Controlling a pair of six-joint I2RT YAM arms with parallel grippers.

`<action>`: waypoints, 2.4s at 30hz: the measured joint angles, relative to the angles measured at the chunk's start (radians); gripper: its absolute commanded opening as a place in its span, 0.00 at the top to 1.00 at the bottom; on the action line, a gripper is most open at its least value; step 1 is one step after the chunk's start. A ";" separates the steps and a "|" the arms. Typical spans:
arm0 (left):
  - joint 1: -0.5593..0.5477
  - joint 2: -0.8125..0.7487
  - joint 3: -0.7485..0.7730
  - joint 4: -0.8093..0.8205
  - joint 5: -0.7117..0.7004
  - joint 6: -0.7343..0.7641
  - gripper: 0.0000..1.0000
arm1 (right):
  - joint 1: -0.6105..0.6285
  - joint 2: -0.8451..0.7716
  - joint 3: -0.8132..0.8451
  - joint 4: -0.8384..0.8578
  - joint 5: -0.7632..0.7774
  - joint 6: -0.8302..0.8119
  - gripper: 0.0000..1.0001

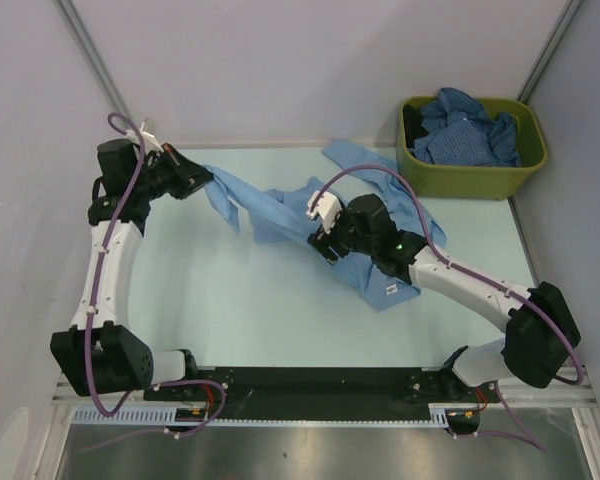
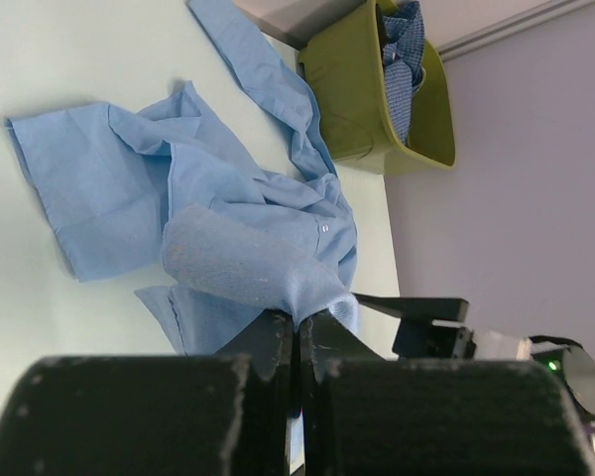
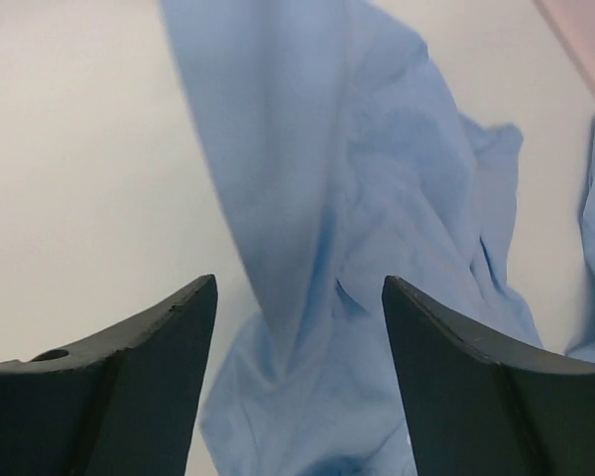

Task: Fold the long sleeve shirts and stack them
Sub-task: Flatten the shirt out

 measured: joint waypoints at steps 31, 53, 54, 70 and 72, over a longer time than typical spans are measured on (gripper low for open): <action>-0.327 -0.219 -0.017 -0.063 0.201 0.531 0.29 | -0.151 -0.082 0.213 -0.192 0.057 -0.032 1.00; -0.430 0.019 -0.308 -0.052 -0.124 1.350 0.14 | -0.454 -0.604 0.161 -0.514 -0.052 -0.037 1.00; -0.430 0.010 -0.327 -0.042 -0.127 1.363 0.14 | -0.454 -0.591 0.161 -0.513 -0.050 -0.036 1.00; -0.881 -0.517 -1.019 0.446 -0.611 1.320 0.09 | -0.457 -0.423 0.160 -0.426 -0.039 0.020 1.00; -0.973 -0.513 -1.067 0.511 -0.705 1.323 0.09 | -0.458 -0.397 0.160 -0.406 -0.036 0.023 1.00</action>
